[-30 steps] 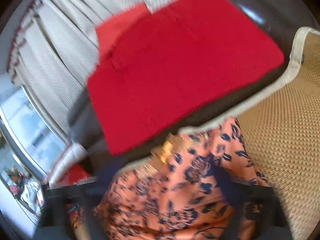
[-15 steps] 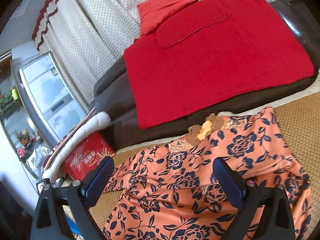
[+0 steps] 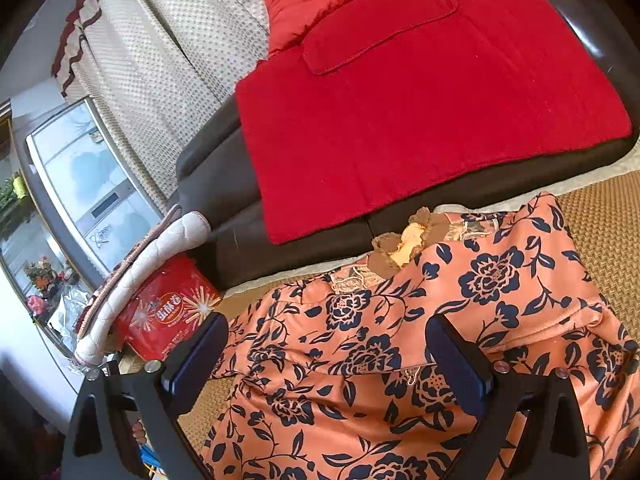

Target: Fold small clothes

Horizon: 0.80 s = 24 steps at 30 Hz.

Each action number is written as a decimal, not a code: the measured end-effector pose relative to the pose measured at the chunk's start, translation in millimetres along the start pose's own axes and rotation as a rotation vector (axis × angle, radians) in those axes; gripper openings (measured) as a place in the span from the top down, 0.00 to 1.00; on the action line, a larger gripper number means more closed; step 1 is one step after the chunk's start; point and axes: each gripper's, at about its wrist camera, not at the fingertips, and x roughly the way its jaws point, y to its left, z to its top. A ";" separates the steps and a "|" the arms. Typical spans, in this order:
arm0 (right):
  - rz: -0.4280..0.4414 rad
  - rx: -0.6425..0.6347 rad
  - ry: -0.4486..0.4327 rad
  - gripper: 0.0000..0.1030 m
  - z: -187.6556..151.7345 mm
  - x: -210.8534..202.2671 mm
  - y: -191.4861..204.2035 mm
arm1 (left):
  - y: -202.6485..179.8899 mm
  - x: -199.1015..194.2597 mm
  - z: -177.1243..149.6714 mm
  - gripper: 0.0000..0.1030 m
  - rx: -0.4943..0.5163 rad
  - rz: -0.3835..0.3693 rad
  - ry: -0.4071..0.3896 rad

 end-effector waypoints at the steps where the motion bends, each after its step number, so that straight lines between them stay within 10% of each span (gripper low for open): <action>1: -0.004 -0.001 0.002 0.03 -0.4 1.1 -0.2 | 2.2 0.9 1.0 0.33 -0.014 -0.050 0.008; 7: -0.013 -0.007 0.011 0.05 -1.3 5.0 -3.1 | -9.6 -4.3 10.1 0.83 0.017 -0.125 0.024; 16: -0.019 0.020 0.006 0.05 2.8 -1.5 -10.6 | -81.7 -69.3 39.0 0.86 0.180 -0.197 -0.022; 24: 0.048 0.157 0.021 0.05 15.0 -6.0 -37.0 | -240.6 -158.3 82.2 0.86 0.414 -0.407 -0.063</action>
